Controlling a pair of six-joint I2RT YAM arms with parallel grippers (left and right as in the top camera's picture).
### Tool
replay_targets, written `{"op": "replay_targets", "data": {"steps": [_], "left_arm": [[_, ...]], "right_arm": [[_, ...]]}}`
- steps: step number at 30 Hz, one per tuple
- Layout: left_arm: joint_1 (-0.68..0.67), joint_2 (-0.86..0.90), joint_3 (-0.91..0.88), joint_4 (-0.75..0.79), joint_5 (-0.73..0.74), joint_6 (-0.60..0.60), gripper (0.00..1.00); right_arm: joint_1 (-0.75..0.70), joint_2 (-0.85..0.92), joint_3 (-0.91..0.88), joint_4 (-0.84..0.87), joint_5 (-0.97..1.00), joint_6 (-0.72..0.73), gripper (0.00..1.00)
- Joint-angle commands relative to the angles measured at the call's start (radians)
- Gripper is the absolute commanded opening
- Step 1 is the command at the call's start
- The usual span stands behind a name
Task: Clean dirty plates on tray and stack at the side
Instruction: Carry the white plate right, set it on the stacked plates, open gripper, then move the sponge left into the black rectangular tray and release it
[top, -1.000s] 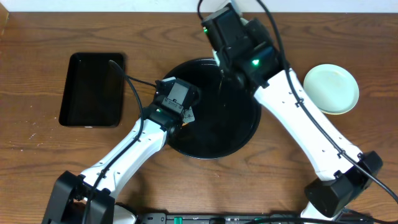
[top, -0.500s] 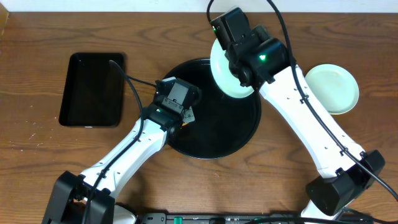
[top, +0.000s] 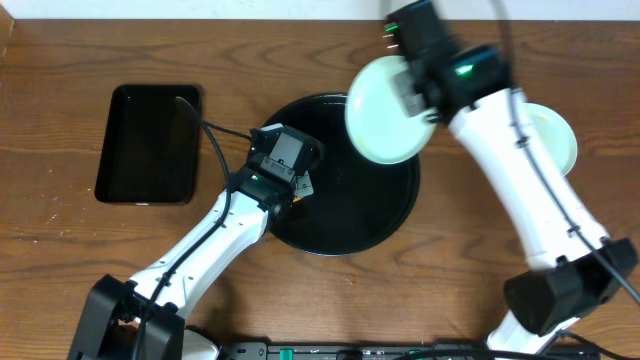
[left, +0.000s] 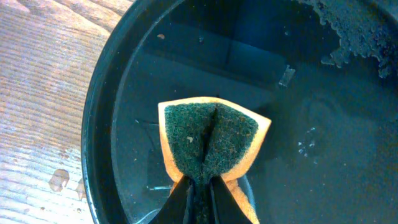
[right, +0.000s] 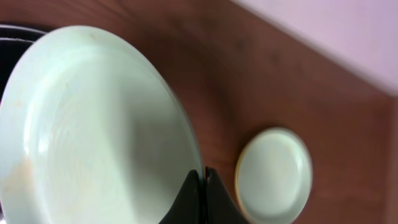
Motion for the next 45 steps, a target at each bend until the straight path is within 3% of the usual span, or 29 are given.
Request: {"op": "replay_targets", "data": {"steps": [1, 9, 18, 25, 35, 36, 37, 39, 40, 45], "left_arm": [[0.003, 0.0, 0.003, -0.003, -0.001, -0.013, 0.08], [0.003, 0.0, 0.003, -0.002, -0.001, -0.013, 0.08], [0.003, 0.0, 0.003, 0.009, -0.001, -0.013, 0.08], [0.003, 0.0, 0.003, 0.011, -0.001, -0.013, 0.08], [0.003, 0.0, 0.003, 0.032, -0.001, -0.013, 0.08], [0.003, 0.0, 0.003, 0.031, -0.001, -0.013, 0.08], [0.003, 0.0, 0.003, 0.031, -0.001, -0.013, 0.08], [0.003, 0.0, 0.003, 0.031, -0.001, -0.013, 0.08], [0.003, 0.0, 0.003, 0.031, -0.001, -0.013, 0.08], [0.003, 0.0, 0.003, 0.031, -0.001, -0.013, 0.08]], "right_arm": [[-0.154, 0.001, 0.0, -0.038, -0.191, 0.08, 0.01], [-0.618, 0.003, -0.036, -0.084, -0.502, 0.08, 0.01], [-0.96, 0.006, -0.298, 0.098, -0.512, 0.187, 0.01], [-1.067, 0.006, -0.507, 0.322, -0.563, 0.251, 0.01], [-1.035, 0.007, -0.69, 0.578, -0.608, 0.26, 0.02], [-1.031, 0.007, -0.7, 0.593, -0.609, 0.26, 0.05], [-1.027, 0.007, -0.705, 0.603, -0.609, 0.26, 0.17], [-1.019, 0.007, -0.706, 0.605, -0.614, 0.259, 0.58], [-1.014, 0.006, -0.705, 0.605, -0.628, 0.258, 0.67], [-0.985, 0.006, -0.685, 0.583, -0.821, 0.167, 0.71]]}}
